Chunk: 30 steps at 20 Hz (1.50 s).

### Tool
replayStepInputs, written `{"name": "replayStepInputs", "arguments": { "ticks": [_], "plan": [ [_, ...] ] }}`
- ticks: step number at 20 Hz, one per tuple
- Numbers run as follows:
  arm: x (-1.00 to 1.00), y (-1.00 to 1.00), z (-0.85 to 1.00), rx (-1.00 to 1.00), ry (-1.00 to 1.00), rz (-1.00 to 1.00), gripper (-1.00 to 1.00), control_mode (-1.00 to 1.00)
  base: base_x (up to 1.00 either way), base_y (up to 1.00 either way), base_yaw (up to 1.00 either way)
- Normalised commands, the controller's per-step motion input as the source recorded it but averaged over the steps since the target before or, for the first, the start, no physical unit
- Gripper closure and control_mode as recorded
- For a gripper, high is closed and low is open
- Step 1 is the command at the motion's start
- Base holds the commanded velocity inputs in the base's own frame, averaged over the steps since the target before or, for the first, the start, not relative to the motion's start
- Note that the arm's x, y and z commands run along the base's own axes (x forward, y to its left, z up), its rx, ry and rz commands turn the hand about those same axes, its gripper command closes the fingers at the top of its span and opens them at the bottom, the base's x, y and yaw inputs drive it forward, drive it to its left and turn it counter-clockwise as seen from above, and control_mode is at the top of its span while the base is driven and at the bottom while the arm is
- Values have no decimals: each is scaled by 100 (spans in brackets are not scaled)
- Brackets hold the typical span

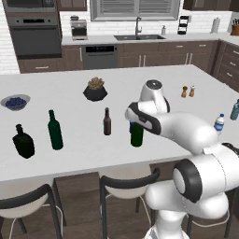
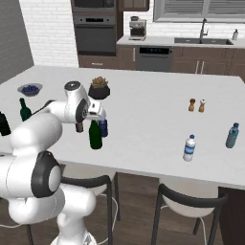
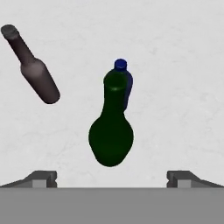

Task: Move the plastic bottles in the middle to the plastics group, and the glass bottles in the middle to the glass group.

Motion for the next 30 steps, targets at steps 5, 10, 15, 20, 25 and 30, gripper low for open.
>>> {"name": "replayStepInputs", "arguments": {
  "ticks": [5, 10, 15, 20, 25, 30],
  "plan": [
    [5, 0, -32, 0, 1, 0, -100, -100, 0, 0, 0],
    [11, 0, -30, 0, 0, 0, -100, -100, 0, 0, 0],
    [15, 0, -14, 0, 0, 0, -100, -100, 0, 0, 0],
    [15, 0, -3, 0, 0, 0, -100, -100, 0, 0, 0],
    [10, 0, -2, 0, 1, 0, -100, -100, 0, 0, 0],
    [12, 0, -6, 0, 1, 0, -100, -100, 0, 0, 0]
  ]
}}
